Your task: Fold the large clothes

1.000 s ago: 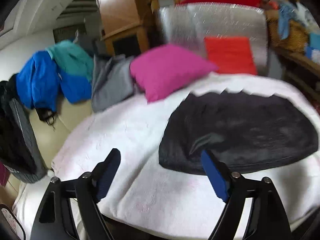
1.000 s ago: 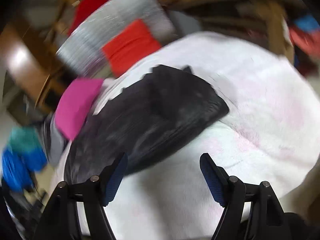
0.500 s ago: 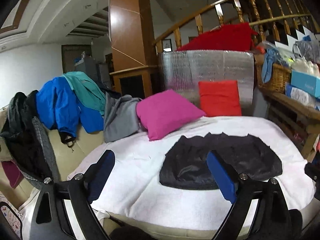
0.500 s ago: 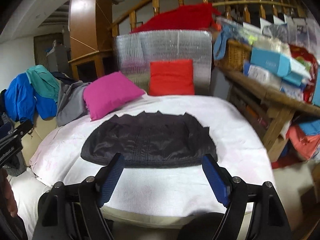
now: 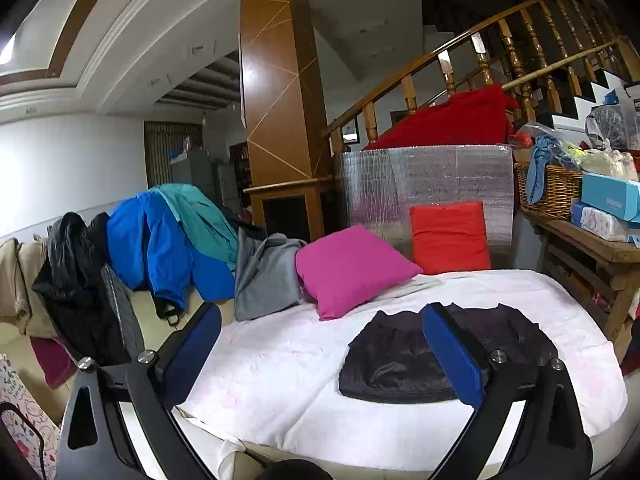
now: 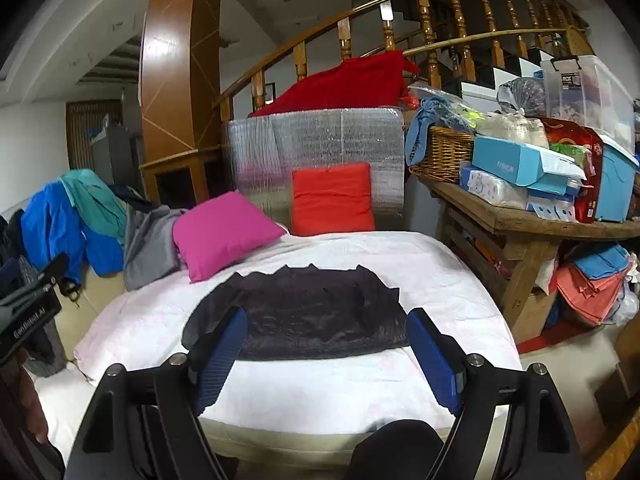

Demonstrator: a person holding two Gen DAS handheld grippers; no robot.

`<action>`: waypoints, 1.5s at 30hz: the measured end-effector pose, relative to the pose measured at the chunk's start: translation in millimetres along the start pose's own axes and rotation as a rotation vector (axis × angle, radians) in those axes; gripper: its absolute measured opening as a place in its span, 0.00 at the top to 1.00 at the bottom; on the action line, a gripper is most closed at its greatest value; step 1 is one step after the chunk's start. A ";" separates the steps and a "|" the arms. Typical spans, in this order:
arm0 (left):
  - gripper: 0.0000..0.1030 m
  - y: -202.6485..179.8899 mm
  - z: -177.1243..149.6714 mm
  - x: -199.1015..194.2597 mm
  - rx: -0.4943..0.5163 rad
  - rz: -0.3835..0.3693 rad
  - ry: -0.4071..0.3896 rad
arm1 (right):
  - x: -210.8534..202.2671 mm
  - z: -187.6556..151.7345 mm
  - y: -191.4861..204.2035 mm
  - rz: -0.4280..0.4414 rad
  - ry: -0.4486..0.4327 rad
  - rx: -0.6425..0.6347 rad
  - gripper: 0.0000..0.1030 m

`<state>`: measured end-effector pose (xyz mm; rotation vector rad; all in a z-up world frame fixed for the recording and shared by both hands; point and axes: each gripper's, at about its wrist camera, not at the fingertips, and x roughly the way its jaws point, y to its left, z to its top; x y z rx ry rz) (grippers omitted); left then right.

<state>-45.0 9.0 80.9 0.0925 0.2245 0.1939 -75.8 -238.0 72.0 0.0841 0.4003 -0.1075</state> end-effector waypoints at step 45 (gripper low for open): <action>0.02 19.2 0.8 -18.9 -0.020 0.005 -0.025 | -2.9 -1.8 14.1 0.028 -0.015 0.027 0.18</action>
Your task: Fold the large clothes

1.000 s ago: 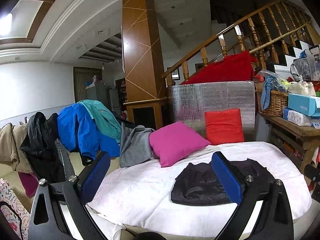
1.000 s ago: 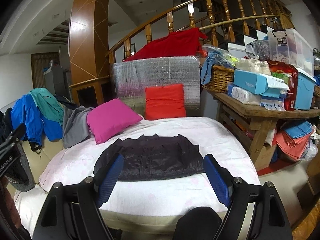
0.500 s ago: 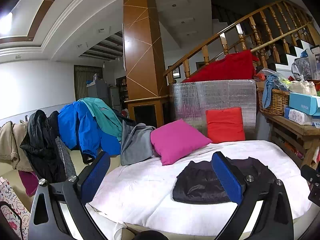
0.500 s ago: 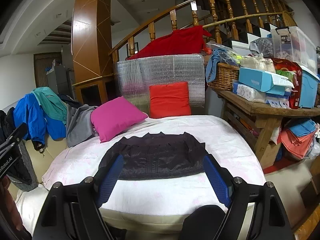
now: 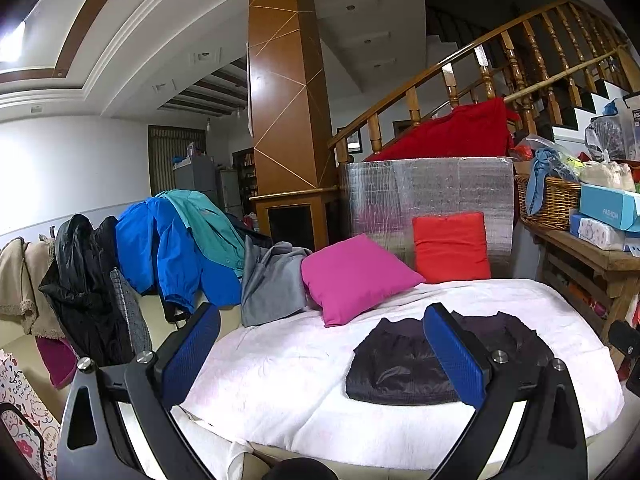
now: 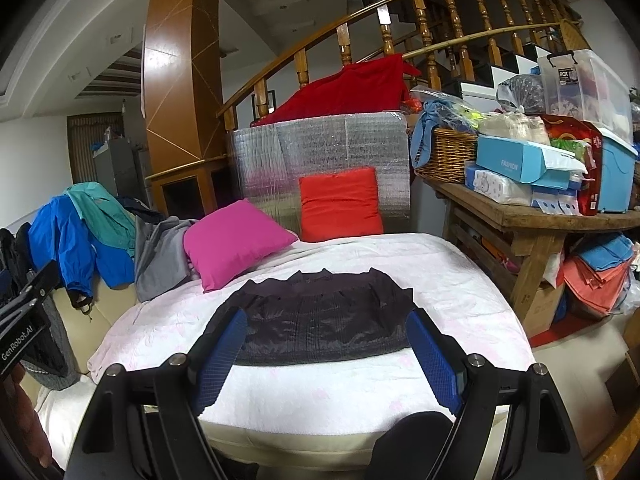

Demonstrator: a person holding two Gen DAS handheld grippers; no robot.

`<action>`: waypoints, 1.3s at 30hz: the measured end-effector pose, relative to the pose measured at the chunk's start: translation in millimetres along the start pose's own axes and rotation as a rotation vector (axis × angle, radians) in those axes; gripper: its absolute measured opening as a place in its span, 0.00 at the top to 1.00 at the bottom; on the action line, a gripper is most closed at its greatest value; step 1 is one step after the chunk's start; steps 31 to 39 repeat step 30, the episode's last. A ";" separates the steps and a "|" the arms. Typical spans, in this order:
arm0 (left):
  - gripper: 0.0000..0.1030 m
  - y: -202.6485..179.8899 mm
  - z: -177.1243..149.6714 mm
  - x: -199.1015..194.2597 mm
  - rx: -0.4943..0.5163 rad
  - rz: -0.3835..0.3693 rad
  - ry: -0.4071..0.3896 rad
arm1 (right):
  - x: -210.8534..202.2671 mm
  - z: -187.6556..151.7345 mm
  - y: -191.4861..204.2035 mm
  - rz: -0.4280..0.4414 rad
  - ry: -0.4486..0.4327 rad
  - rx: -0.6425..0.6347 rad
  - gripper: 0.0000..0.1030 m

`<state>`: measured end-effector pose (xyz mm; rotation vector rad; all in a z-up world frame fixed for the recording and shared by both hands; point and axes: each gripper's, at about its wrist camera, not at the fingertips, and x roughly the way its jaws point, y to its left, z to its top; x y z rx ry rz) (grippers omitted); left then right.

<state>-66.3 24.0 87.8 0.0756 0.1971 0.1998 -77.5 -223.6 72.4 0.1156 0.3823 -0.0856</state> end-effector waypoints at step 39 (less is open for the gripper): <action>0.02 -14.2 -11.0 34.7 -0.019 -0.112 0.072 | 43.7 -0.7 -7.6 -0.015 0.050 -0.010 0.18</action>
